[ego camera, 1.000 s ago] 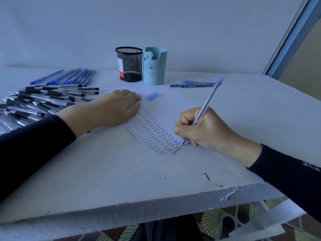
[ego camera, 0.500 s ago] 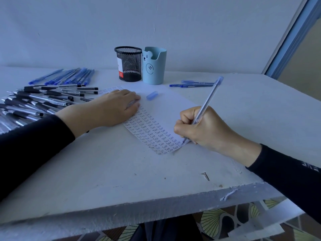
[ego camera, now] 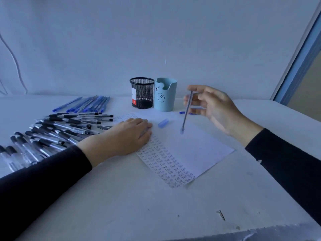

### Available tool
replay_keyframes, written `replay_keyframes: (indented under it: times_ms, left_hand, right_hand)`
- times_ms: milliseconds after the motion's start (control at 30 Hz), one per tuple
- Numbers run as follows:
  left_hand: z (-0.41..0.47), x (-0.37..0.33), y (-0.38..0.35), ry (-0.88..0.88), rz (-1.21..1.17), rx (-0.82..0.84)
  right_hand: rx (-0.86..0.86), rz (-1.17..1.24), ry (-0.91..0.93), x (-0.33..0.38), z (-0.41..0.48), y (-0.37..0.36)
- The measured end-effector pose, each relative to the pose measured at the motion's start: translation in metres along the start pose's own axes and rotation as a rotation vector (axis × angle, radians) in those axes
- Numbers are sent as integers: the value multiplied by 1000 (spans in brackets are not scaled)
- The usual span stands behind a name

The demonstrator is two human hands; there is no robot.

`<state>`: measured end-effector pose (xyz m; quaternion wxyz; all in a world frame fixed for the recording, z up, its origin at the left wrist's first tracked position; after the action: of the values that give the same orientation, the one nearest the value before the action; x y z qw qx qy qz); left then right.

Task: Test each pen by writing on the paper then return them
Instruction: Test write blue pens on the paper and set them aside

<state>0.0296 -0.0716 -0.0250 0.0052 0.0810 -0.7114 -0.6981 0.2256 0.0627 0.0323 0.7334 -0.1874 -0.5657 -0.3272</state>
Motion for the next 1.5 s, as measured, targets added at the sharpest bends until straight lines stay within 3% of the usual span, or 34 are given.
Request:
replay_keyframes:
  times_ms: [100, 267, 333, 600, 733, 933, 1067, 1500]
  left_hand:
    - [-1, -1, 2, 12, 24, 8]
    - [-2, 2, -1, 96, 84, -52]
    - [-2, 3, -3, 107, 85, -52]
    - [-1, 2, -2, 102, 95, -49]
    - [-1, 2, -2, 94, 99, -47]
    - [-1, 2, -2, 96, 106, -35]
    - [-1, 2, -1, 93, 99, -37]
    - [-2, 2, -2, 99, 105, -50]
  right_hand:
    - [-30, -37, -18, -6, 21, -1]
    - [110, -974, 138, -46, 27, -9]
    - [191, -1142, 115, -62, 26, -13]
    - [221, -1048, 67, -62, 20, -16]
    - [203, -863, 39, -42, 16, -6]
    - [283, -1006, -227, -31, 3, 20]
    - [345, -1166, -296, -20, -1, 22]
    - [328, -1140, -178, -35, 1, 10]
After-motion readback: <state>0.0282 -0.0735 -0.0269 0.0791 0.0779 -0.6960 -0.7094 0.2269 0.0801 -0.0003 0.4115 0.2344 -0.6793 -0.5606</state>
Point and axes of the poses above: each hand's wrist, its own z-axis towards the middle knuckle, its own y-axis out of the back of the hand, x = y × z, the point moved 2 cm from there along z, towards the middle knuckle, and after that the axes turned 7 degrees about x, right-handed, at the moved point
